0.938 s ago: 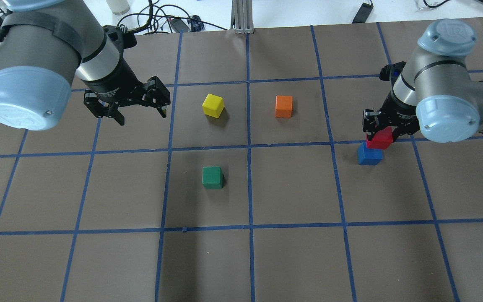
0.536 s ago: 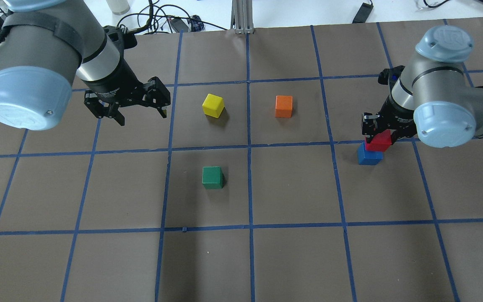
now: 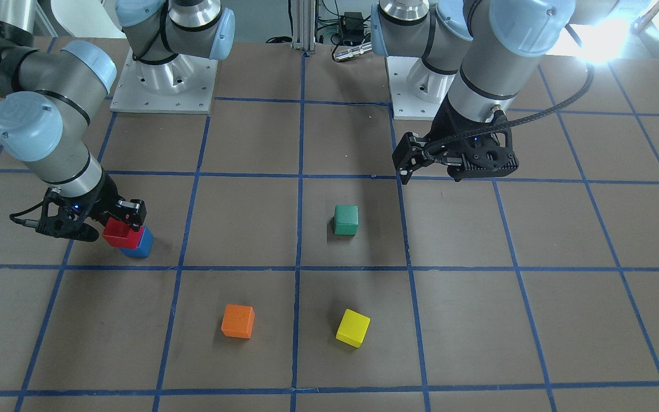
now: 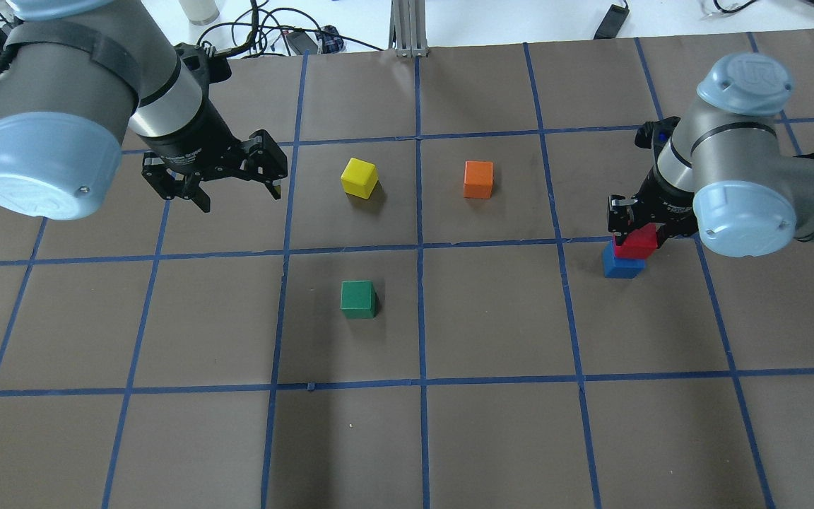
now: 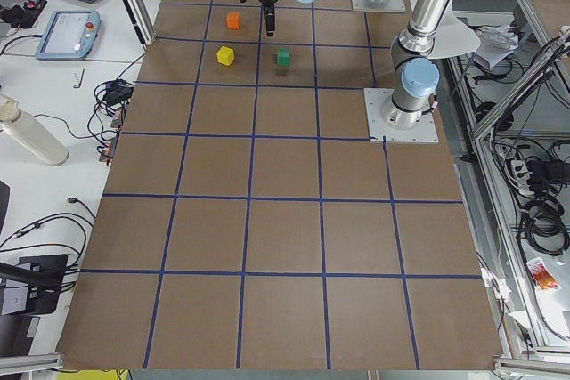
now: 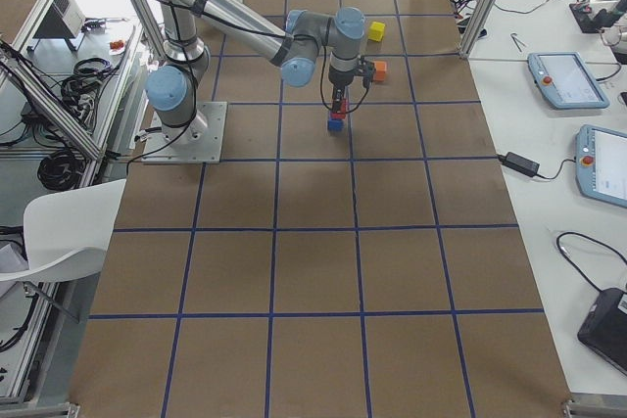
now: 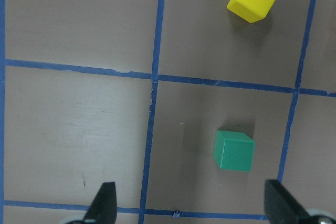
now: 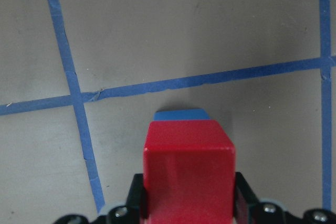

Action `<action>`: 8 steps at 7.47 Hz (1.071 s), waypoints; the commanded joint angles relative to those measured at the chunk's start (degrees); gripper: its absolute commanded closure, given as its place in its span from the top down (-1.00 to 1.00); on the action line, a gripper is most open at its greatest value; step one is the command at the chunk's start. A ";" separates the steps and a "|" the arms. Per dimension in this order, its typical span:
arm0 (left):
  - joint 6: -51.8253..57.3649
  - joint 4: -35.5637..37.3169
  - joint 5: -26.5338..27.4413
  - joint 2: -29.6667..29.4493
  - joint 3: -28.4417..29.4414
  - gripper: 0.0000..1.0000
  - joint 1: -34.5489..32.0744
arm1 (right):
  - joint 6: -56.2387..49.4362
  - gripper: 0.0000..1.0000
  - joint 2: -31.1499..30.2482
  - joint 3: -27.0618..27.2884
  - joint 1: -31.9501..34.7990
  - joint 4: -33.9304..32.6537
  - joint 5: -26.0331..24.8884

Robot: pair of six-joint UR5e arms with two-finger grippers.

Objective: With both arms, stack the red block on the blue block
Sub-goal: 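Lower the red cube onto the blue cube with the right gripper, then open the right gripper to release the red cube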

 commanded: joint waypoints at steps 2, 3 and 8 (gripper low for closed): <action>0.00 -0.09 0.26 0.04 0.00 1.00 0.00 | -1.48 0.24 0.09 0.13 0.09 -0.50 0.09; 0.00 -0.17 0.44 0.04 0.00 1.00 0.00 | -1.58 0.31 0.18 0.13 0.09 -0.50 0.26; 0.00 -0.35 0.44 -0.05 0.52 1.00 0.00 | -0.35 0.67 -0.78 -9.74 0.52 8.21 0.61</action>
